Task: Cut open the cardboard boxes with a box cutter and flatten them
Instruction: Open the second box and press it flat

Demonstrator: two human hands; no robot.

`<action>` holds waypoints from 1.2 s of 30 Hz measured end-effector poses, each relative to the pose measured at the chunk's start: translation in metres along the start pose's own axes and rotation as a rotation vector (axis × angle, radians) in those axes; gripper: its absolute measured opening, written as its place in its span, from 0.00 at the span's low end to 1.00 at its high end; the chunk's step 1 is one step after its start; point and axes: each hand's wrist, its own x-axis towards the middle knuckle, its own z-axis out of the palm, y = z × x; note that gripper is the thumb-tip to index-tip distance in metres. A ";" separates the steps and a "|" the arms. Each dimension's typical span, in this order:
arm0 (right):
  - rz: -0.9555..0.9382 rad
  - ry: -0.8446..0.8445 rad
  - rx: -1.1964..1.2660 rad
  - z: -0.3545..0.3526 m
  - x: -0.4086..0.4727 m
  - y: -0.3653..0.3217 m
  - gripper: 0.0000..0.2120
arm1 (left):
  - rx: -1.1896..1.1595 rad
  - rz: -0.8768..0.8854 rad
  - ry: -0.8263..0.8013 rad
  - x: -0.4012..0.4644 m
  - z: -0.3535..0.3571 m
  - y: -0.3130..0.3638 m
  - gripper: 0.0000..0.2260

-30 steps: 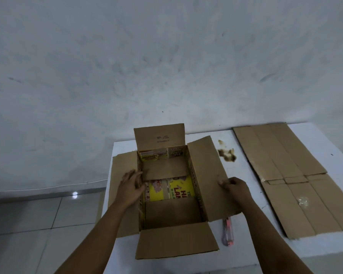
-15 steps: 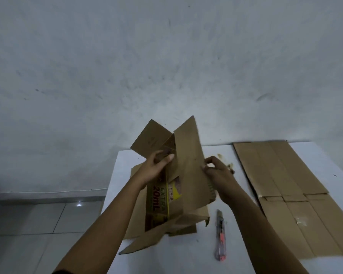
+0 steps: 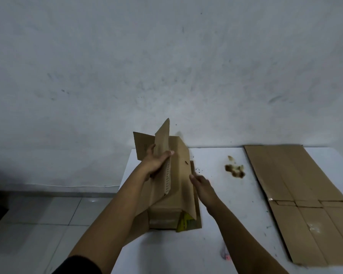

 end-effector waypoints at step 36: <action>-0.248 -0.037 0.285 0.029 -0.021 -0.023 0.22 | 0.431 0.145 -0.159 -0.031 -0.003 -0.019 0.55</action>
